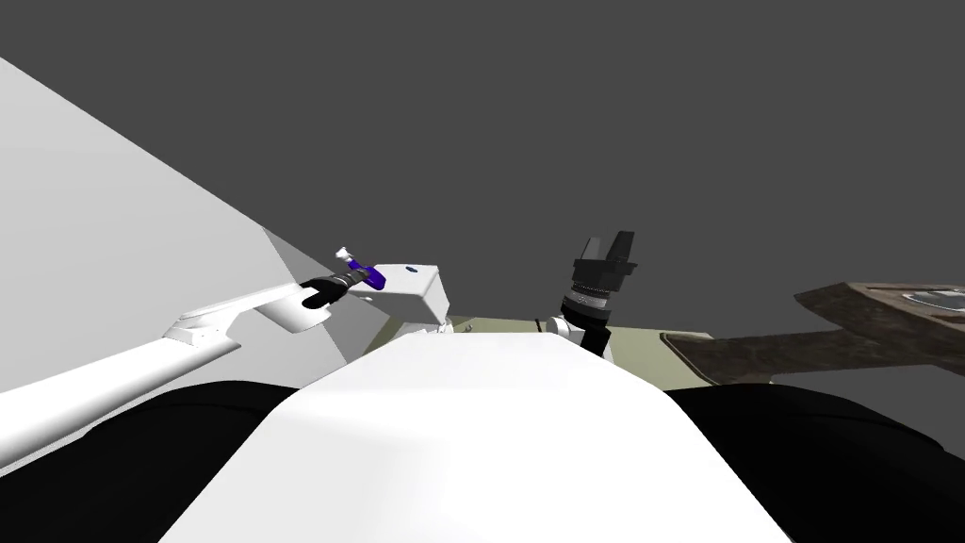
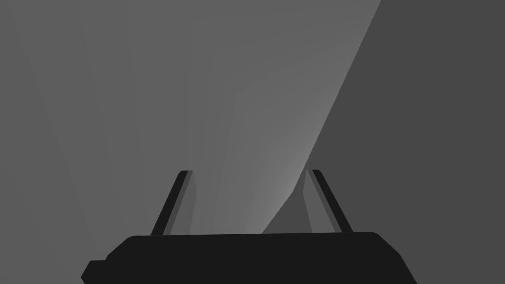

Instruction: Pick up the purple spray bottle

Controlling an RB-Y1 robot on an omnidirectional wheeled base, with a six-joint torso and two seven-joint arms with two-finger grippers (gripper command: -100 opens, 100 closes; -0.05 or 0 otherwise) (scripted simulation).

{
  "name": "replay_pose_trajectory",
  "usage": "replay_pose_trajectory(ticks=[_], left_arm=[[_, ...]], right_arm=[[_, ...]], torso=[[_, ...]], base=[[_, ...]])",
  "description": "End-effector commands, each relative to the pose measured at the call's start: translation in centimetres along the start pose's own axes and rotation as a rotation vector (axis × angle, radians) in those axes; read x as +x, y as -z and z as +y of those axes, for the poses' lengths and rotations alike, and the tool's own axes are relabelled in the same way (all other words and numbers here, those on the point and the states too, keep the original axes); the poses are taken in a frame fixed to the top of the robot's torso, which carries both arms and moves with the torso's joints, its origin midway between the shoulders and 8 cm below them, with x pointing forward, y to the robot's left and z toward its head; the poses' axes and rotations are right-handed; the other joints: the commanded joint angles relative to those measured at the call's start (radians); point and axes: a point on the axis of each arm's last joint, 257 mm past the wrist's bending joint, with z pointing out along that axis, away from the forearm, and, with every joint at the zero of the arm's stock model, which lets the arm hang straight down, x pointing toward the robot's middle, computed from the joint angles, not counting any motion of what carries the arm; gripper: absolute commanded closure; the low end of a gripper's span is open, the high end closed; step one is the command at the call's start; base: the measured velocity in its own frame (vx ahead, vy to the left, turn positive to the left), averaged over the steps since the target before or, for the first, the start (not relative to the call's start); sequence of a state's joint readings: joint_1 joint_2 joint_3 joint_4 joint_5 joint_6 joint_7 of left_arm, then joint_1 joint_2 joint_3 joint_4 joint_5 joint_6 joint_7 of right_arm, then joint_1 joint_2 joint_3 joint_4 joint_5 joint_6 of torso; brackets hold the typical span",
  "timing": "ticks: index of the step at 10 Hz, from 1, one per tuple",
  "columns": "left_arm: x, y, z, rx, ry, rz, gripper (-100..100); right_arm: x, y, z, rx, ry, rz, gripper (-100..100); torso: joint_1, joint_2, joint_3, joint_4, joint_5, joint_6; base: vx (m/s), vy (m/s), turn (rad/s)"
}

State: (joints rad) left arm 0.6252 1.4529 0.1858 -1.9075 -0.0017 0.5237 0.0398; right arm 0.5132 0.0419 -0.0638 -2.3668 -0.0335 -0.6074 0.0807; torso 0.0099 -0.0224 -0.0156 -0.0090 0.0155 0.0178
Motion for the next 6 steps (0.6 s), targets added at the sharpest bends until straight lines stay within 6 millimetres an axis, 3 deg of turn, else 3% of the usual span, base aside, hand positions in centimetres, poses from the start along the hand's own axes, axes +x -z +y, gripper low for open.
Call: replay_pose_trajectory(ticks=[1, 3, 4, 6], left_arm=[[1.2, 0.8, -1.5, 0.035, -0.006, 0.019, 100], [1.2, 1.3, -3.4, 0.073, -0.006, 0.02, 100], [0.1, 2.1, -4.4, 0.094, -0.029, -0.012, 100], [0.8, 3.4, -5.9, 0.13, -0.038, 0.002, 100]], right_arm=[[0.0, 0.0, 0.0, 0.0, 0.0, 0.0, 0], [0.0, 0.0, 0.0, 0.0, 0.0, 0.0, 0], [0.0, 0.0, 0.0, 0.0, 0.0, 0.0, 0], [0.0, 0.0, 0.0, 0.0, 0.0, 0.0, 0]], torso=[[0.0, 0.0, 0.0, 0.0, 0.0, 0.0], [0.001, 0.006, 0.004, 0.002, 0.0, 0.001], [0.002, 0.008, 0.005, 0.002, 0.0, 0.0], [-0.002, -0.003, -0.001, 0.0, -0.002, -0.002]], base=[[0.025, -0.018, -0.019], [-0.013, -0.001, -0.026], [0.16, -0.045, 0.336], [0.178, -0.056, 0.321]])
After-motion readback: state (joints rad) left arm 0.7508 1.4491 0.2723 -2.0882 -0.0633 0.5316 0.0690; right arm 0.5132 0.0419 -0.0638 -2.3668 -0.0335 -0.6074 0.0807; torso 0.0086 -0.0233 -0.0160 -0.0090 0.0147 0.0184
